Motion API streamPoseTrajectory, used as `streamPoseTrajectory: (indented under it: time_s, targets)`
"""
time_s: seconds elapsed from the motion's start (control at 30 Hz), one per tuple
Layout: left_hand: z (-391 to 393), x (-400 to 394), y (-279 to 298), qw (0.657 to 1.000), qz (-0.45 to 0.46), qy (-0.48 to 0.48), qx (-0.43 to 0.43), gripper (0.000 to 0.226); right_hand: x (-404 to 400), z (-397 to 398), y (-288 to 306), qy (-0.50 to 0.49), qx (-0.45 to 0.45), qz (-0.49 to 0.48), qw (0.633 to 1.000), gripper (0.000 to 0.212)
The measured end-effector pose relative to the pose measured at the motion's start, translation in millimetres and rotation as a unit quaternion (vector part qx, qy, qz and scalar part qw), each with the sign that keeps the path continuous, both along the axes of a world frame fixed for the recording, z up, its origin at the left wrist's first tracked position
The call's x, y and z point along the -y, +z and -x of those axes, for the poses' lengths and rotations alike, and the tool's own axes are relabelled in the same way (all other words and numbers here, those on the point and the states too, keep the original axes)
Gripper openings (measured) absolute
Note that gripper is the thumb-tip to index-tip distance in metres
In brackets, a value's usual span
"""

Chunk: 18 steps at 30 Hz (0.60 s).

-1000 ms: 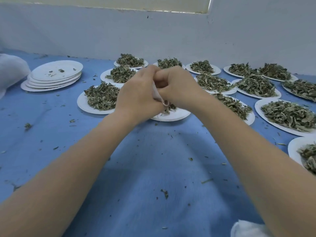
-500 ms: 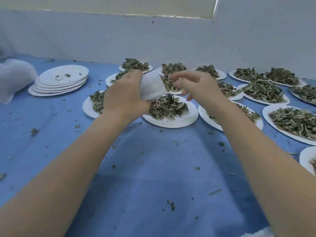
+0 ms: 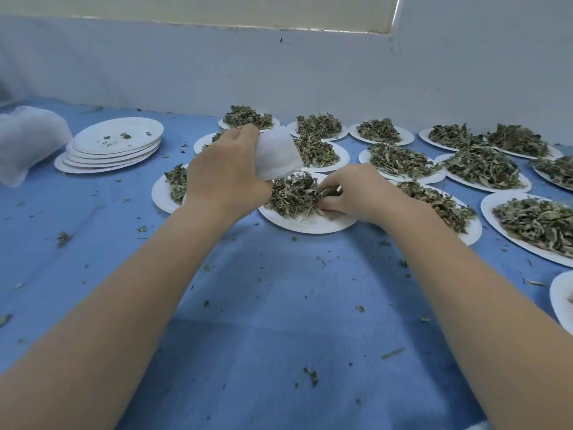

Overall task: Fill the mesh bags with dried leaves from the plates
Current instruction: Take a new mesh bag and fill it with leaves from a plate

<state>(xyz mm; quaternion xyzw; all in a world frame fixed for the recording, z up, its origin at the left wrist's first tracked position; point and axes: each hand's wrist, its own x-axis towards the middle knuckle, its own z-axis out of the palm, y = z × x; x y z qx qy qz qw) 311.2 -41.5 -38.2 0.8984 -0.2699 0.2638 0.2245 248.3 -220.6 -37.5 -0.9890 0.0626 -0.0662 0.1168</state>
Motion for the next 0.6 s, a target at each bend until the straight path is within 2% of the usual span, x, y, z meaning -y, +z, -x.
streamPoseTrajectory:
  time_s: [0.1,0.37,0.6]
  targets:
    - [2,1,-1,1.000,-0.027,0.002,-0.003,0.039,2,6,9,-0.001,0.032,-0.006,0.999,0.022]
    - [6,4,-2,0.995,-0.095,0.006,0.000,0.038,13,10,36,0.030,0.139,0.014,0.990,0.014]
    - [3,5,-6,0.997,-0.078,-0.003,-0.010,0.036,5,12,38,0.080,0.206,-0.063,0.973,0.017]
